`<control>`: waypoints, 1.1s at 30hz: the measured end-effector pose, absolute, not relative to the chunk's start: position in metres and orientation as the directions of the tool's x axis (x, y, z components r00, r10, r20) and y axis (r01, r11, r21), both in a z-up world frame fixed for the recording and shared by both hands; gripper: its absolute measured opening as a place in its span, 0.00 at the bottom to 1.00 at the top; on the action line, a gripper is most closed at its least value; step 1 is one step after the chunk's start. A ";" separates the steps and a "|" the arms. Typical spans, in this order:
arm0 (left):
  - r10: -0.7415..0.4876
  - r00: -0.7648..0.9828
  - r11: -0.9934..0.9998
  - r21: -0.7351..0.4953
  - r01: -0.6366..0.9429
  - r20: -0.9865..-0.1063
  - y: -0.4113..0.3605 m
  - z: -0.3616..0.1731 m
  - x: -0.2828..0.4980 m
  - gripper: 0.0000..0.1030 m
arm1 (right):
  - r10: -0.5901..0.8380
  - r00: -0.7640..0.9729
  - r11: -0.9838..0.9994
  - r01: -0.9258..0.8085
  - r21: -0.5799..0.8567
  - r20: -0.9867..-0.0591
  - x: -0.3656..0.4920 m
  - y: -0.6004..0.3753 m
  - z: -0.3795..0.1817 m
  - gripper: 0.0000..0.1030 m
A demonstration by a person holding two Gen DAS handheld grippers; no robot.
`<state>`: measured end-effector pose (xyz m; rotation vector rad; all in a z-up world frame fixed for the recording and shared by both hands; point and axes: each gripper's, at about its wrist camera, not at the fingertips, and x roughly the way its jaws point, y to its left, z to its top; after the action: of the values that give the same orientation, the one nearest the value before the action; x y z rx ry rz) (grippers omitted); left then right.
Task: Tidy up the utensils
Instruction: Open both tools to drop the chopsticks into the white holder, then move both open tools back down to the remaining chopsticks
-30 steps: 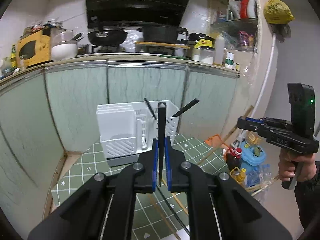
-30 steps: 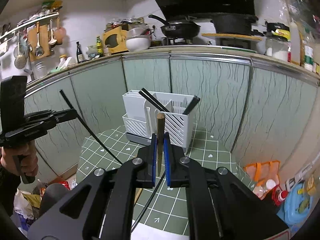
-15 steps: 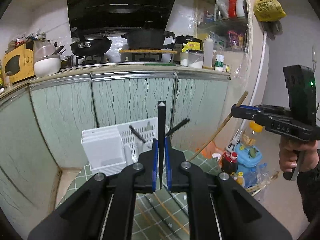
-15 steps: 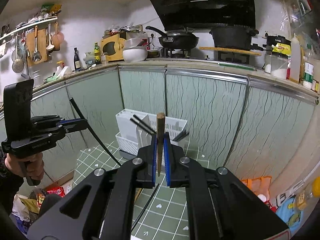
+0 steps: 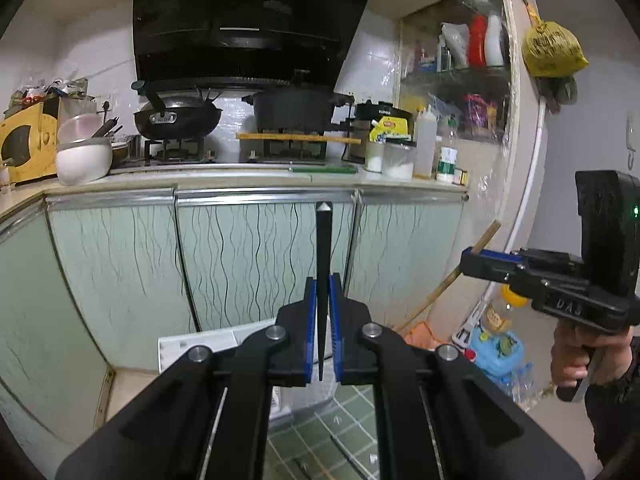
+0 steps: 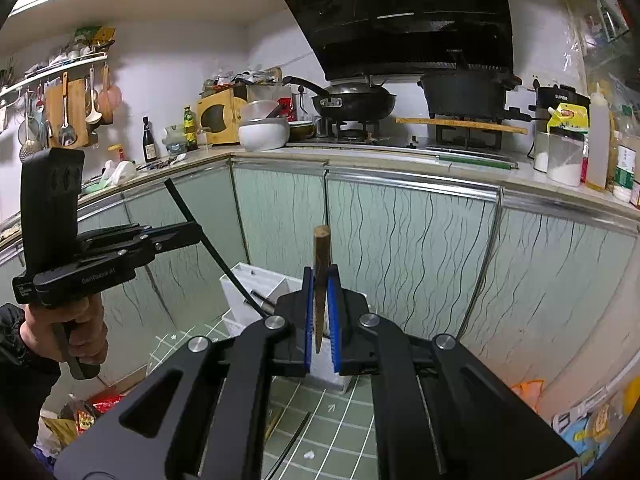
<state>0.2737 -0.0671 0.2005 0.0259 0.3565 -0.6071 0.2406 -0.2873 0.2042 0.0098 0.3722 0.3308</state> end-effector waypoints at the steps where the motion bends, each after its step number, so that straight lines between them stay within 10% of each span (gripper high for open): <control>1: -0.552 0.765 0.824 -0.077 0.561 -0.333 -0.068 0.203 0.278 0.08 | 0.319 0.880 0.947 -0.315 0.071 -0.352 0.245 -0.288 0.206 0.06; 23: -0.550 0.733 0.825 -0.122 0.552 -0.402 -0.085 0.143 0.354 0.08 | 0.342 0.836 0.940 -0.296 0.172 -0.430 0.337 -0.299 0.141 0.08; 24: -0.547 0.732 0.826 -0.122 0.550 -0.407 -0.085 0.140 0.355 0.12 | 0.338 0.832 0.941 -0.286 0.182 -0.441 0.340 -0.302 0.137 0.10; 26: -0.532 0.739 0.835 -0.111 0.540 -0.413 -0.083 0.135 0.355 0.73 | 0.330 0.824 0.943 -0.266 0.200 -0.459 0.342 -0.309 0.130 0.50; 27: -0.517 0.755 0.844 -0.095 0.528 -0.404 -0.080 0.134 0.352 0.84 | 0.310 0.833 0.950 -0.248 0.192 -0.459 0.340 -0.311 0.128 0.61; 33: -0.465 0.785 0.870 -0.047 0.490 -0.409 -0.066 0.129 0.337 0.93 | 0.277 0.836 0.961 -0.238 0.144 -0.473 0.321 -0.314 0.119 0.82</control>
<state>0.3371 -0.0662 0.1286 0.0632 0.4245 -0.5152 0.3211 -0.3143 0.1190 0.0804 0.5119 0.2728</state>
